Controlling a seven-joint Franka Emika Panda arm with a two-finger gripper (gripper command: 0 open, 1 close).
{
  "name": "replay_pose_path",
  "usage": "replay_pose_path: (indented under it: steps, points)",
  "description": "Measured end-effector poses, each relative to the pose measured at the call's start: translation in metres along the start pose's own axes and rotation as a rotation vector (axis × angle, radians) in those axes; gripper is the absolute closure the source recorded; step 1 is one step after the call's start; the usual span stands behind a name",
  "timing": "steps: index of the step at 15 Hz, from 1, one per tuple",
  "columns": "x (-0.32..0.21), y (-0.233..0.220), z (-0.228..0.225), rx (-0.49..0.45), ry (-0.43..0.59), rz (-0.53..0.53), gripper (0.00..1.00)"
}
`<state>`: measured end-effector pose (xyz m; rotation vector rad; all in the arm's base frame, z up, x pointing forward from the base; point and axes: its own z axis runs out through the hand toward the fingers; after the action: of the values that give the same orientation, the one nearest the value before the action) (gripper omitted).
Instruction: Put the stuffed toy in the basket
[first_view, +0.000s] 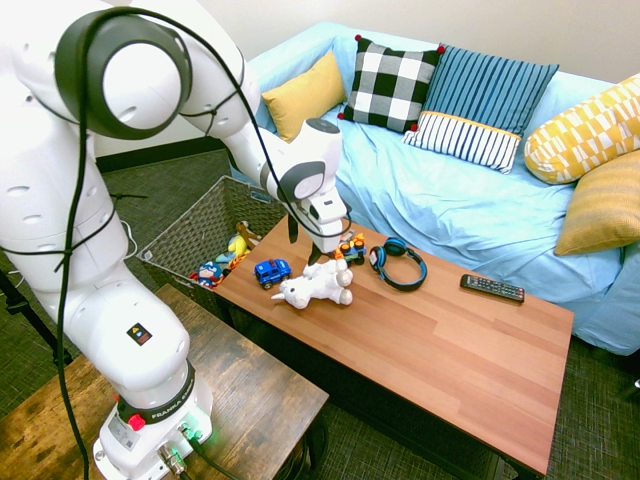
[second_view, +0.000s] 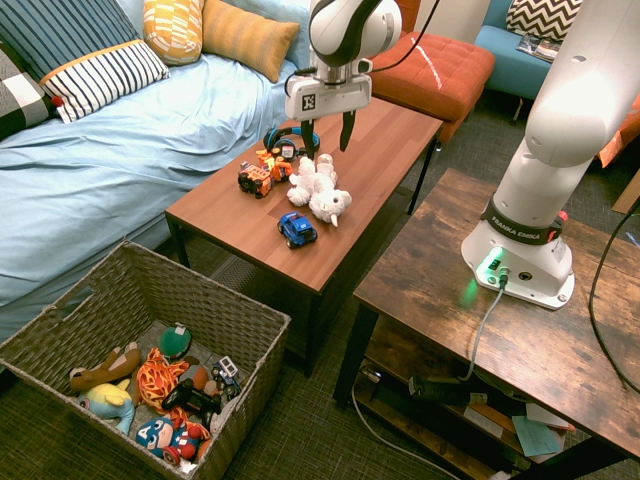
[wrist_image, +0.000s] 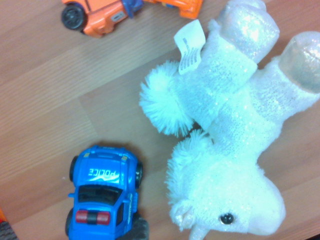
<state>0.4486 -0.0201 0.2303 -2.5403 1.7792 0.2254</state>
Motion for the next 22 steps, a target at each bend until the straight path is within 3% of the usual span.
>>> replay_pose_path:
  steps: [5, 13, 14, 22]
  points:
    - [0.021, -0.021, 0.059, -0.046, -0.020, 0.080, 0.00]
    - [0.040, -0.044, 0.122, -0.127, -0.029, 0.106, 0.00]
    - [0.040, -0.046, 0.126, -0.133, -0.031, 0.107, 1.00]
    - [0.043, -0.050, 0.131, -0.143, -0.043, 0.113, 1.00]
